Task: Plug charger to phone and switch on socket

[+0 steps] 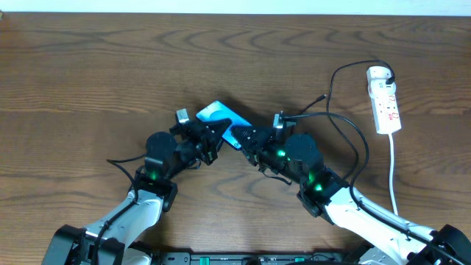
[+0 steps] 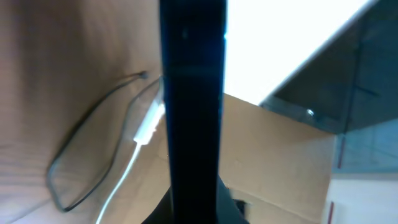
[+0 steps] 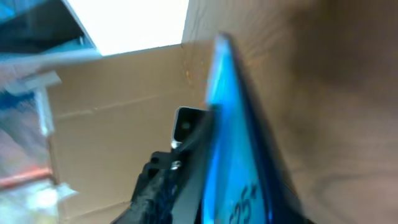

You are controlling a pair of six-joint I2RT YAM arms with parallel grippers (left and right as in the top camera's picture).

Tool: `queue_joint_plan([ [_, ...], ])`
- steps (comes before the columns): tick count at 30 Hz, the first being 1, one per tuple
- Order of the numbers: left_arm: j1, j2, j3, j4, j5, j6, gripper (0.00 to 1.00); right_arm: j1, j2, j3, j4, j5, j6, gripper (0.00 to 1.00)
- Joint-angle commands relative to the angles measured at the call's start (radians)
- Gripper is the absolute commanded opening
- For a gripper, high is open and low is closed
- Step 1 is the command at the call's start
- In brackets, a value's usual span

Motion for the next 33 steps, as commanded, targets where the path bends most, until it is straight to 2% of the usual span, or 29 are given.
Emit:
queue_joint_plan([
  [1, 0.006, -0.009, 0.029, -0.063, -0.009, 0.038, 0.08, -0.013, 0.002, 0.0, 0.003, 0.049, -0.307, 0.37],
  [4, 0.039, -0.009, 0.029, -0.087, -0.01, 0.06, 0.07, -0.042, 0.001, 0.0, 0.002, 0.049, -0.46, 0.41],
  [7, 0.101, -0.008, 0.039, -0.097, -0.012, 0.06, 0.07, -0.08, -0.007, 0.0, -0.001, 0.048, -0.549, 0.45],
  [14, 0.17, 0.072, 0.216, -0.185, 0.041, 0.15, 0.07, -0.168, -0.08, 0.002, -0.133, 0.058, -0.622, 0.55],
  [18, 0.169, 0.21, 0.406, -0.23, 0.163, 0.199, 0.06, -0.2, -0.164, 0.024, -0.349, 0.129, -0.655, 0.61],
  [22, 0.169, 0.381, 0.585, -0.25, 0.382, 0.221, 0.07, -0.22, -0.24, 0.14, -0.715, 0.277, -0.656, 0.62],
  [27, 0.169, 0.444, 0.609, -0.273, 0.506, 0.243, 0.07, -0.24, -0.222, 0.358, -1.107, 0.389, -0.71, 0.62],
  [33, 0.153, 0.442, 0.609, -0.276, 0.637, 0.282, 0.07, -0.282, -0.103, 0.573, -1.299, 0.423, -0.751, 0.63],
])
